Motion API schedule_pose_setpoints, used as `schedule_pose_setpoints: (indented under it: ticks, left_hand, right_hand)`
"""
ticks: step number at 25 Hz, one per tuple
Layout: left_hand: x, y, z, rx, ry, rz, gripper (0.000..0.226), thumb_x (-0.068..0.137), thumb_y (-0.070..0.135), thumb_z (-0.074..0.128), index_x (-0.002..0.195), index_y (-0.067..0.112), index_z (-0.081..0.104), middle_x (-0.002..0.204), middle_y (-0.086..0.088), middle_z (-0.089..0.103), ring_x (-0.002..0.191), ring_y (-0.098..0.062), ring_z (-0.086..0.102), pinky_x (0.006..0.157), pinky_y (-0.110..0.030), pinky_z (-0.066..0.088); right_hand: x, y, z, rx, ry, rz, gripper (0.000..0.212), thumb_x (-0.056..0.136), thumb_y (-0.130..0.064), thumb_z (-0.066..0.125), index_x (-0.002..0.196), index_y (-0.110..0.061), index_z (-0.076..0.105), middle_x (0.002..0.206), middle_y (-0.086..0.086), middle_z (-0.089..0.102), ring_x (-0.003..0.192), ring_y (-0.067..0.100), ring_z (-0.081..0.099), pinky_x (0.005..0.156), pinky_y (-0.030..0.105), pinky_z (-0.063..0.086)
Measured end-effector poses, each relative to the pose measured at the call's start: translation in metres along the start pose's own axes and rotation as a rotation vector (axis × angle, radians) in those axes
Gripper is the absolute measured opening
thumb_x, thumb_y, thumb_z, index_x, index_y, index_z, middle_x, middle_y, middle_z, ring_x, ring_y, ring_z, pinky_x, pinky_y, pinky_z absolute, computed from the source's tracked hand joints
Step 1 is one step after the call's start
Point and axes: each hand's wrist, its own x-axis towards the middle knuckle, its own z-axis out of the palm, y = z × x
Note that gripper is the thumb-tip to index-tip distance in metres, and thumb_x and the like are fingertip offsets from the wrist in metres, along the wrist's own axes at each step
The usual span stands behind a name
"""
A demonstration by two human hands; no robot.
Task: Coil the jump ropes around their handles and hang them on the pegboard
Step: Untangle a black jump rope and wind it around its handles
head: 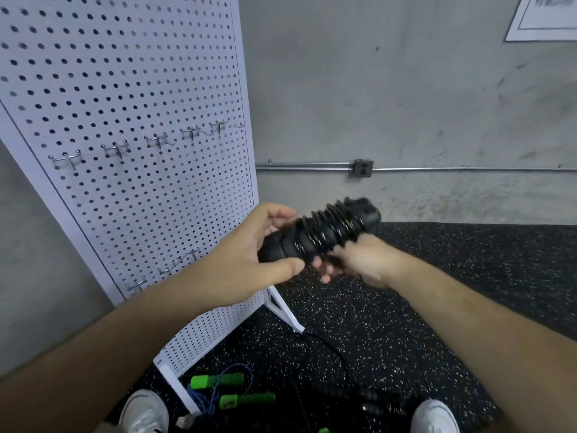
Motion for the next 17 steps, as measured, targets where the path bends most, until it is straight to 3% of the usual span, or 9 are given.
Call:
schedule_pose_setpoints:
  ticks: [2, 4, 6, 7, 10, 13, 17]
  left_hand:
    - [0.010, -0.004, 0.000, -0.006, 0.178, -0.008, 0.042, 0.093, 0.022, 0.068, 0.127, 0.029, 0.045, 0.116, 0.015, 0.064, 0.108, 0.013, 0.058, 0.092, -0.010, 0.045]
    - [0.019, -0.014, -0.003, 0.104, 0.295, -0.067, 0.032, 0.100, 0.032, 0.057, 0.128, 0.028, 0.043, 0.107, 0.012, 0.063, 0.090, 0.012, 0.059, 0.076, -0.013, 0.045]
    - [0.023, -0.027, -0.003, 0.250, 0.281, -0.077, 0.042, 0.101, 0.037, 0.052, 0.138, 0.022, 0.037, 0.117, 0.004, 0.058, 0.096, 0.004, 0.057, 0.078, -0.016, 0.044]
    - [0.025, -0.033, -0.003, 0.293, 0.263, -0.073, 0.049, 0.101, 0.038, 0.051, 0.143, 0.019, 0.034, 0.127, 0.002, 0.054, 0.104, 0.000, 0.055, 0.083, -0.016, 0.042]
    - [0.026, -0.038, -0.003, 0.275, 0.271, -0.070, 0.055, 0.103, 0.035, 0.049, 0.150, 0.017, 0.029, 0.136, -0.001, 0.047, 0.112, -0.009, 0.053, 0.089, -0.011, 0.041]
    - [0.026, -0.038, -0.006, 0.179, 0.301, -0.069, 0.057, 0.105, 0.037, 0.043, 0.156, 0.024, 0.020, 0.130, -0.002, 0.056, 0.110, -0.010, 0.059, 0.097, -0.027, 0.050]
    - [0.021, -0.026, -0.011, 0.069, 0.331, -0.077, 0.060, 0.107, 0.032, 0.039, 0.155, 0.046, 0.006, 0.105, 0.010, 0.065, 0.087, 0.000, 0.066, 0.080, -0.019, 0.048]
  right_hand:
    - [0.004, -0.002, 0.023, -0.029, 0.031, -0.091, 0.019, 0.105, -0.011, 0.048, 0.095, -0.007, 0.063, 0.066, -0.001, 0.061, 0.053, 0.013, 0.056, 0.054, 0.029, 0.052]
    - [0.009, -0.005, 0.041, -0.312, 0.165, -0.180, 0.016, 0.105, -0.020, 0.049, 0.100, -0.016, 0.063, 0.074, -0.002, 0.062, 0.058, 0.015, 0.059, 0.055, 0.033, 0.052]
    - [0.009, -0.006, 0.057, -0.647, 0.289, -0.260, 0.013, 0.100, -0.024, 0.050, 0.100, -0.016, 0.061, 0.080, -0.003, 0.064, 0.066, 0.015, 0.060, 0.061, 0.038, 0.053]
    - [0.008, -0.006, 0.064, -0.689, 0.322, -0.298, 0.012, 0.097, -0.023, 0.051, 0.099, -0.016, 0.060, 0.081, -0.003, 0.063, 0.068, 0.014, 0.060, 0.062, 0.037, 0.052]
    - [0.004, -0.012, 0.076, -0.632, 0.370, -0.331, 0.017, 0.095, -0.023, 0.050, 0.111, -0.019, 0.054, 0.089, -0.003, 0.065, 0.074, 0.013, 0.061, 0.064, 0.033, 0.052]
    - [0.002, -0.014, 0.077, -0.585, 0.380, -0.357, 0.035, 0.092, -0.029, 0.056, 0.124, -0.027, 0.040, 0.092, -0.006, 0.066, 0.070, 0.008, 0.062, 0.063, 0.032, 0.053]
    - [-0.005, -0.022, 0.072, -0.478, 0.365, -0.432, 0.031, 0.085, -0.033, 0.068, 0.110, -0.035, 0.050, 0.087, -0.012, 0.063, 0.072, 0.006, 0.061, 0.066, 0.027, 0.053]
